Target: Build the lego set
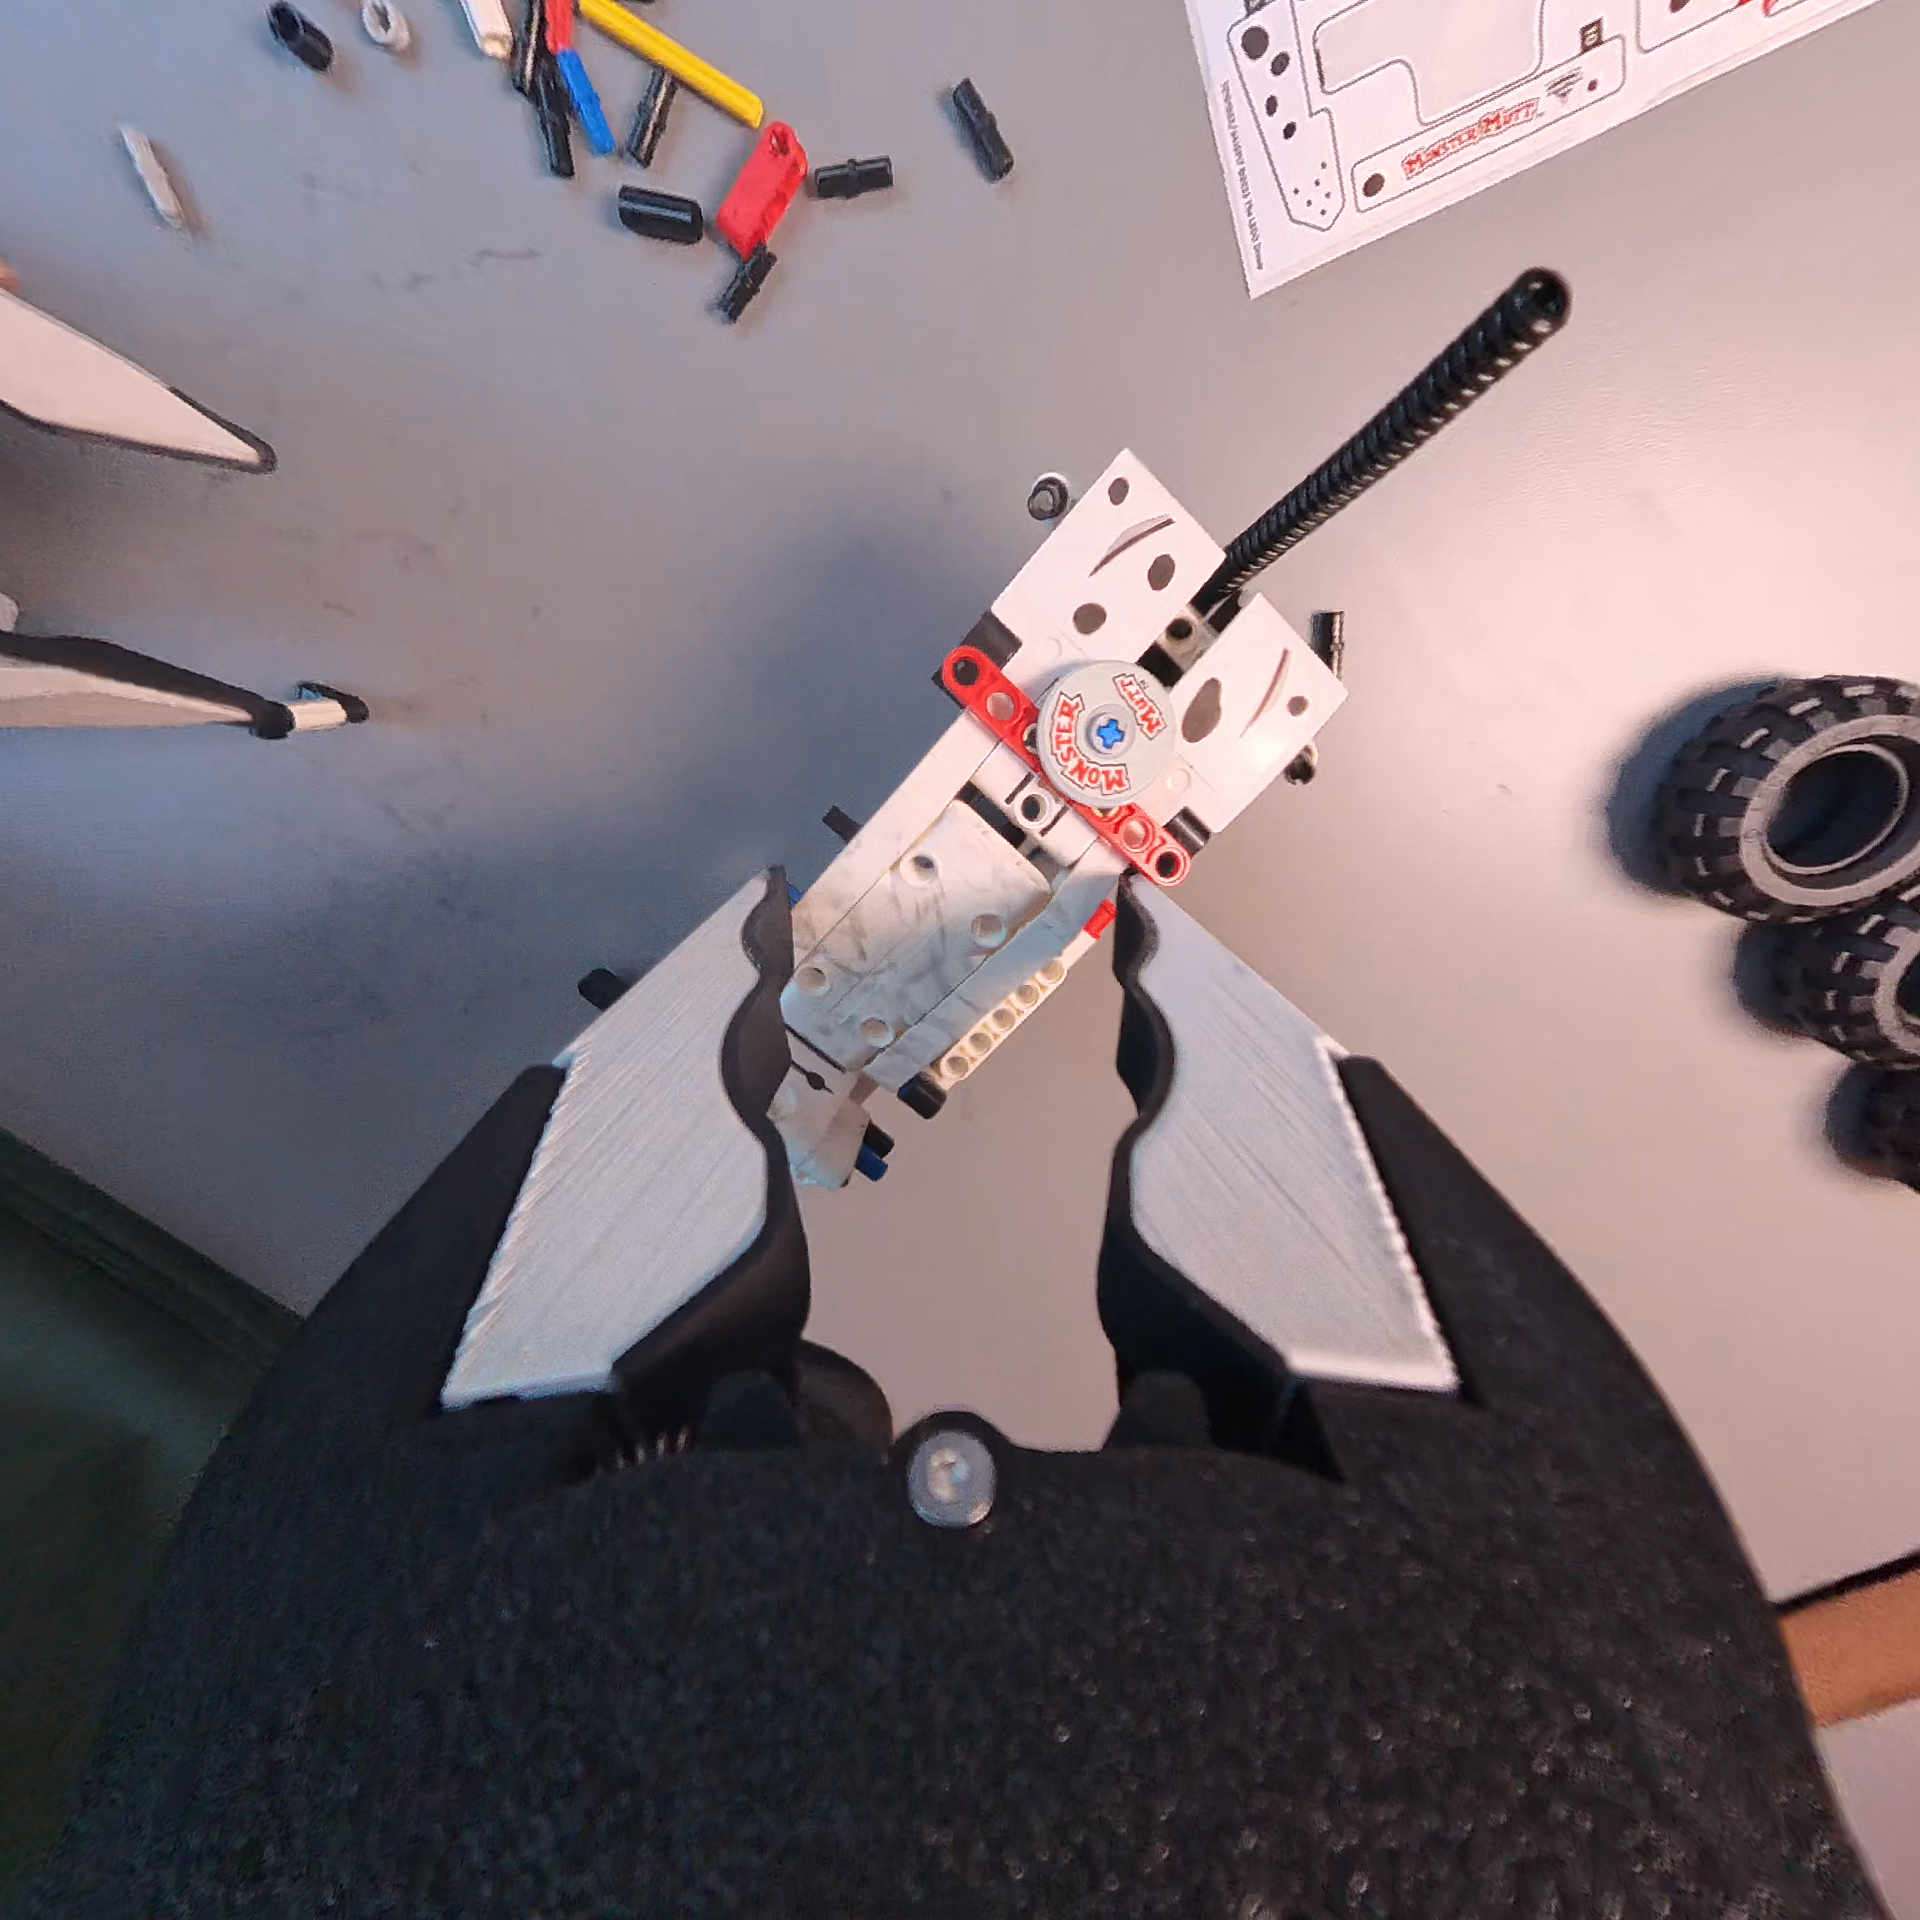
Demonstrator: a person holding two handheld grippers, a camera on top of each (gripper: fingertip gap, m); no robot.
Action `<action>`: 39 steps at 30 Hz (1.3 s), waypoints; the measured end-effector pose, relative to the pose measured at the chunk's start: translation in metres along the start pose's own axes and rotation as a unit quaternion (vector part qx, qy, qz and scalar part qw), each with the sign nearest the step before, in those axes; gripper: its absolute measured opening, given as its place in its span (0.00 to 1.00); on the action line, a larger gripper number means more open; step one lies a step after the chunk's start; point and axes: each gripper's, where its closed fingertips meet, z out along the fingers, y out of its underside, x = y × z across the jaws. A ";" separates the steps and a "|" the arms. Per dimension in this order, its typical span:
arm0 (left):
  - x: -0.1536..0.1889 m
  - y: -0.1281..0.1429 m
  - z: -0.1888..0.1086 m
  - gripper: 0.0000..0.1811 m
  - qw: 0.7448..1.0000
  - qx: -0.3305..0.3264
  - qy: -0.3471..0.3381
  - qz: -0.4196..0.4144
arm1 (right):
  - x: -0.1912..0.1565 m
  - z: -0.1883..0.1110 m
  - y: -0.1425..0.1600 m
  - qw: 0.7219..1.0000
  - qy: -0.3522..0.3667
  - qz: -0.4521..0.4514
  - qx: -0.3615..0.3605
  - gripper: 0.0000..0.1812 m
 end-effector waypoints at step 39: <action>0.016 0.002 -0.013 0.24 0.996 0.033 0.087 -0.004 | -0.065 -0.001 0.019 0.912 -0.100 -0.396 0.029 0.24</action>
